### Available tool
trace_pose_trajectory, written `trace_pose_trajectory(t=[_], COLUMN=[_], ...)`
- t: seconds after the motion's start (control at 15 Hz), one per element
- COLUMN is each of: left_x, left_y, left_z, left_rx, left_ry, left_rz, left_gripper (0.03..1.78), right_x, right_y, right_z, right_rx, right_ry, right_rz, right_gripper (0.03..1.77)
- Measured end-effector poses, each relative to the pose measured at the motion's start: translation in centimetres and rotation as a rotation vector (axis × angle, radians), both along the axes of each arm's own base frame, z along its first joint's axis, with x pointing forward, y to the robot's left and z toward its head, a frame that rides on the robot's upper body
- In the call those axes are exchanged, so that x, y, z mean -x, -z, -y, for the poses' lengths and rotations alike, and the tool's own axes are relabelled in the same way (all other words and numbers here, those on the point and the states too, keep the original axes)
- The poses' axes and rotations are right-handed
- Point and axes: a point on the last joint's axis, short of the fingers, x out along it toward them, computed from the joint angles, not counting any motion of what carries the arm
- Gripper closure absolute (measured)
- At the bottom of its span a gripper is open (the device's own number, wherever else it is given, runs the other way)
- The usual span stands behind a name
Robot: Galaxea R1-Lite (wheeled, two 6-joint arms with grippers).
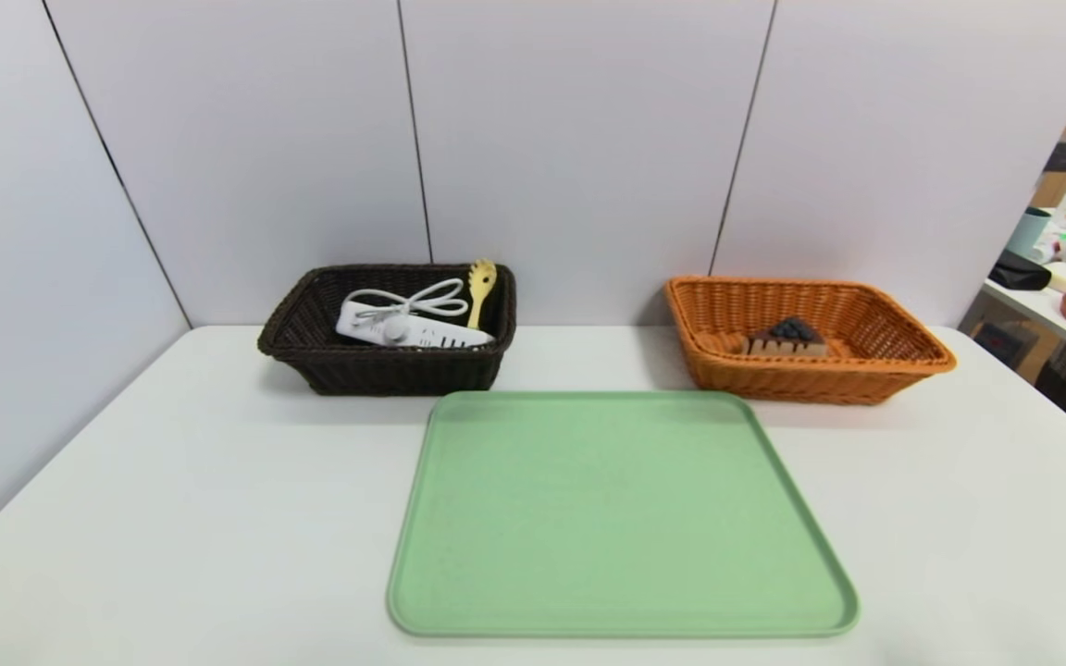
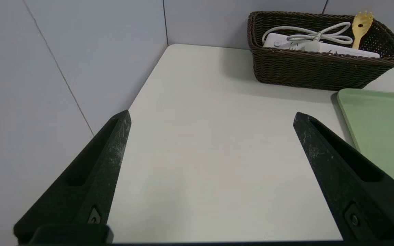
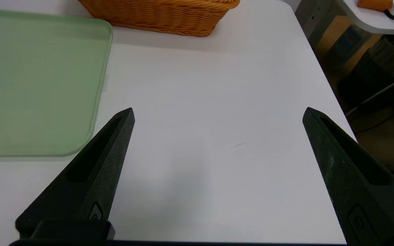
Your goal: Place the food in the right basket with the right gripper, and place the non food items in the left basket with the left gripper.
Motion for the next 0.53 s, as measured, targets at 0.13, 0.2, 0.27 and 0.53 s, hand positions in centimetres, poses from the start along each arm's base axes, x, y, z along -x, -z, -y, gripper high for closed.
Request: trace_pose_trajectory(t=[0.13,0.2,0.27,0.53], left_x=[0.9,1.3,1.7,2.6], left_y=[1.1,1.7,2.3,3.5], left_z=[0.0,0.0,0.0,0.0], left_rx=[-0.001,-0.003,-0.005,-0.010], left_ry=[0.000,-0.003,-0.006,-0.006], left_rz=[0.018,0.030,0.039,0.074], left_gripper=[0.12,0.12,0.12,0.12], right_x=[1.3,1.9,2.5,4.5], right_y=[0.7,1.1,1.4,2.6], right_z=[0.0,0.0,0.0,0.1], right_rx=[0.001,0.001,0.001,0.001], right_ry=[-0.008,-0.013,-0.015,-0.015], right_rz=[0.050,0.075,0.101,0.203], right_gripper=[0.10,0.10,0.10,0.10])
